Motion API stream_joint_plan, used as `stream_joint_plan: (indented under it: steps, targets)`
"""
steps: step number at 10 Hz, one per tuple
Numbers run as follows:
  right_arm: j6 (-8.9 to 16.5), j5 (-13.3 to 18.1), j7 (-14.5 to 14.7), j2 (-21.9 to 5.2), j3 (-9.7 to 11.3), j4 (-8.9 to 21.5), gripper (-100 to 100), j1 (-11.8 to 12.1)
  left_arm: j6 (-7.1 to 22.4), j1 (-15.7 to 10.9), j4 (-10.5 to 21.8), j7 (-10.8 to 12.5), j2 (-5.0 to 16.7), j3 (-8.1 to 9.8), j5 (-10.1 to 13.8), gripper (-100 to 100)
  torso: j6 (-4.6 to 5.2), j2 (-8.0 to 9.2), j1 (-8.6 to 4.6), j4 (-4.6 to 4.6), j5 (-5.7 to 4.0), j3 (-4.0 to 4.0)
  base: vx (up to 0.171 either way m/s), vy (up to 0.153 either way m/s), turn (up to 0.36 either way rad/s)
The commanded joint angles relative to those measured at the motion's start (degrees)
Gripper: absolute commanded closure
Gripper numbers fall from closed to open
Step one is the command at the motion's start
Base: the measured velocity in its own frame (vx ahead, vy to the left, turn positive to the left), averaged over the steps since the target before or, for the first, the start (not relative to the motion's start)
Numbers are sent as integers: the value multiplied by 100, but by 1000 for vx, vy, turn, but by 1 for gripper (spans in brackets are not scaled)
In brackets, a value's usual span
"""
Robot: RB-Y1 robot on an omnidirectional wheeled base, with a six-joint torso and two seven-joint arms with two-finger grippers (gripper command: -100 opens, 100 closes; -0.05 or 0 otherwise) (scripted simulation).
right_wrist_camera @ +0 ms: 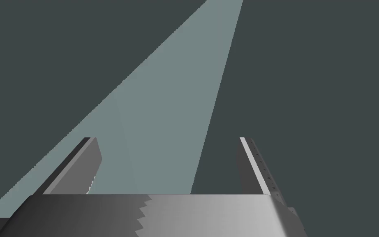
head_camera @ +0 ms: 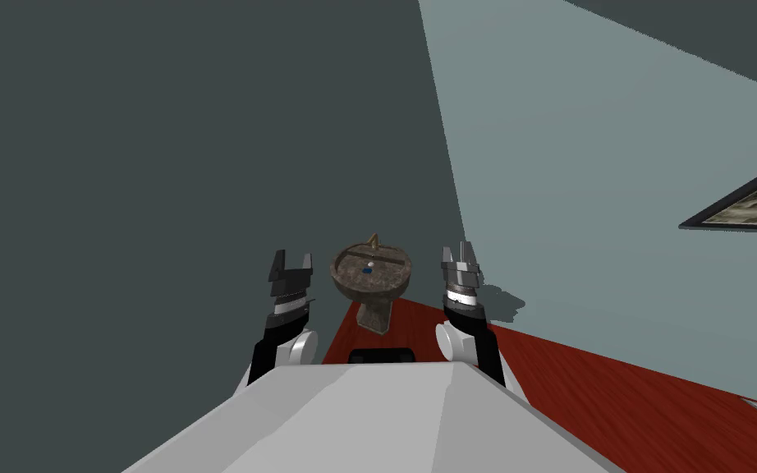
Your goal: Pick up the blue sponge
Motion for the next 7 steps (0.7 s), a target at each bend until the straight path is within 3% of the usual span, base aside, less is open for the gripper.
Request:
stream_joint_plan:
  steps: [1, 4, 7]
  targets:
    - [0, 0, 0, 0, 0, 0, 0, 0, -24, -26, 76, 50, 211, 30, 31, -100, 0, 0, 0, 0, 0, 0, 15, -14, -2]
    - [0, 0, 0, 1, 1, 0, 0, 0, -124, -128, 368, 251, 669, 155, 161, -100, 0, -15, -21, -3, -4, -8, 46, -61, -3]
    - [0, 0, 0, 1, 1, 0, 0, 1, -285, -297, 838, 578, 1026, 369, 382, -100, 1, -39, -43, -8, -9, -22, 98, -111, -6]
